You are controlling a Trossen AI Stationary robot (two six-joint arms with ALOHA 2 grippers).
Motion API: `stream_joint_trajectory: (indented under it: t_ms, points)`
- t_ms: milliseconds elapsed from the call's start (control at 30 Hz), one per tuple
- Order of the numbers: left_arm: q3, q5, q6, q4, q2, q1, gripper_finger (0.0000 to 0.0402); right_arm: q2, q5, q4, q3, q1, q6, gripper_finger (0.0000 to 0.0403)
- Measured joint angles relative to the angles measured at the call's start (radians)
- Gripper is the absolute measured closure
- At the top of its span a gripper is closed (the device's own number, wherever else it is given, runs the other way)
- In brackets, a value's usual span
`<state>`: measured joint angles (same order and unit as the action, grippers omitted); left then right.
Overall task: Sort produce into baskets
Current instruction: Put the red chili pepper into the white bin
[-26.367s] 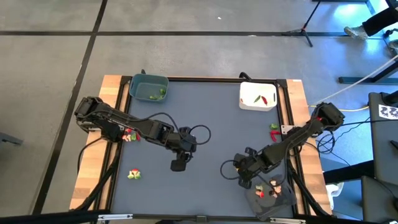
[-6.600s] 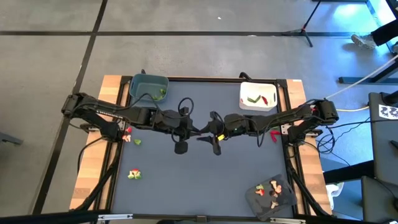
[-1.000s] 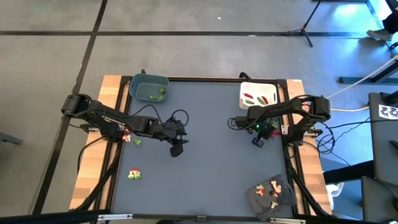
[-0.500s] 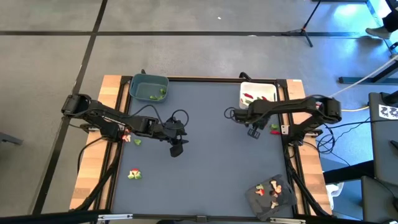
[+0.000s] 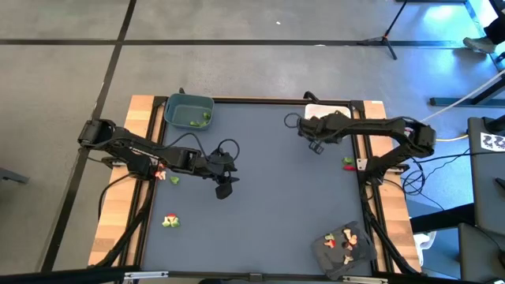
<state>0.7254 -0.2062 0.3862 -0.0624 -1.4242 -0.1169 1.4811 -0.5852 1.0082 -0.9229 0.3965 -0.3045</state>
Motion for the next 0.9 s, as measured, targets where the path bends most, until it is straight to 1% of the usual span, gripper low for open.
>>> stream_joint_trajectory:
  t_ms: [167, 267, 333, 500, 633, 767, 900]
  points:
    - [0.0, -0.012, 0.0, 0.001, 0.0, 0.0, 0.0222, 0.0, -0.049, -0.09, 0.0, 0.076, 0.005, 0.0368]
    - [0.0, -0.013, 0.0, 0.001, 0.0, 0.0, 0.0222, 0.001, -0.051, -0.103, 0.0, 0.112, 0.026, 0.0359]
    - [0.0, -0.013, 0.0, 0.001, 0.0, 0.0, 0.0222, 0.005, -0.05, -0.104, 0.0, 0.131, 0.025, 0.0339]
    - [0.0, -0.014, -0.001, 0.001, 0.0, 0.0, 0.0222, 0.005, -0.021, -0.107, 0.0, 0.141, 0.026, 0.026]
    - [0.0, -0.017, -0.013, 0.001, 0.0, 0.003, 0.0222, 0.004, 0.043, -0.084, 0.0, 0.14, 0.025, 0.0213]
    - [0.0, -0.018, -0.013, 0.001, 0.0, 0.009, 0.0222, -0.017, 0.112, -0.019, 0.0, 0.131, 0.024, 0.0194]
    - [0.0, -0.02, -0.013, 0.001, 0.0, 0.009, 0.0222, -0.057, 0.131, 0.071, 0.0, 0.085, 0.025, 0.0192]
